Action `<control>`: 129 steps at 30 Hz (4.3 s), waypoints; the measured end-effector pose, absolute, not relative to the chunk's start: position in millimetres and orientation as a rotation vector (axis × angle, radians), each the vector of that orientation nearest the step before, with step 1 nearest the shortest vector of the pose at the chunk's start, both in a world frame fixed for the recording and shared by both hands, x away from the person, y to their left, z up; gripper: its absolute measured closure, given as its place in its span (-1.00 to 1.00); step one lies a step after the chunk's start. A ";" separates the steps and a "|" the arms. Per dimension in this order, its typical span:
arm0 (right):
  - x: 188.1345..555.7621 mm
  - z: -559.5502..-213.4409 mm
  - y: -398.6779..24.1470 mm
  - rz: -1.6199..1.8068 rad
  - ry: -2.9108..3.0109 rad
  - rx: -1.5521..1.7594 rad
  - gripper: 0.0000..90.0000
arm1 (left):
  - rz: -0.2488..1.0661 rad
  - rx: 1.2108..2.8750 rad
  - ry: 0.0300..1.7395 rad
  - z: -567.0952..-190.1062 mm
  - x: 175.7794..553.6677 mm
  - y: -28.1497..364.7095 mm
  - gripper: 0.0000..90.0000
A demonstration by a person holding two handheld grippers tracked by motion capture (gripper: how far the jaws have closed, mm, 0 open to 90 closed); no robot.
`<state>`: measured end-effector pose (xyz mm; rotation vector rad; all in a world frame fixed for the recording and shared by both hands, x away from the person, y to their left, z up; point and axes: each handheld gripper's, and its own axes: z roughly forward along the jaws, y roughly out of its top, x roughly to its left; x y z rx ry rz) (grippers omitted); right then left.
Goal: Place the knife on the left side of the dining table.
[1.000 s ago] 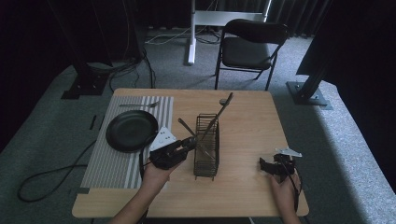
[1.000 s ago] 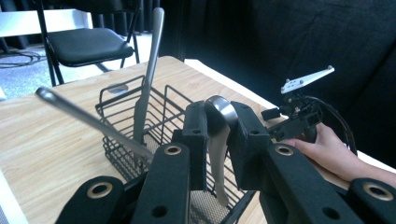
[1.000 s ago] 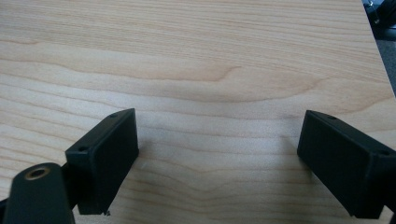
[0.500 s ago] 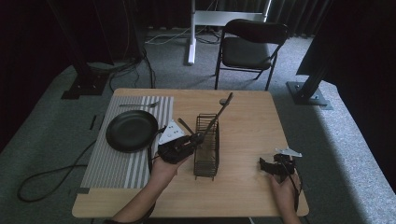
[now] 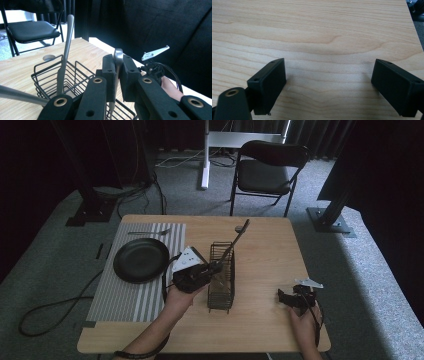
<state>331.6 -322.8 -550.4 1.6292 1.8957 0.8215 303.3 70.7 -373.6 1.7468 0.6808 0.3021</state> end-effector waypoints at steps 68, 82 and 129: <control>331.6 -550.4 -322.7 0.821 1.895 1.629 -0.74 | 0.611 1.567 0.948 -338.8 276.5 203.4 0.86; 331.6 -550.4 -322.7 0.821 1.895 1.629 -0.74 | 0.573 1.552 1.068 -381.8 281.1 220.8 0.86; 331.6 -550.3 -322.6 0.820 1.894 1.631 -0.74 | 0.568 1.477 1.280 -416.2 264.8 278.9 0.73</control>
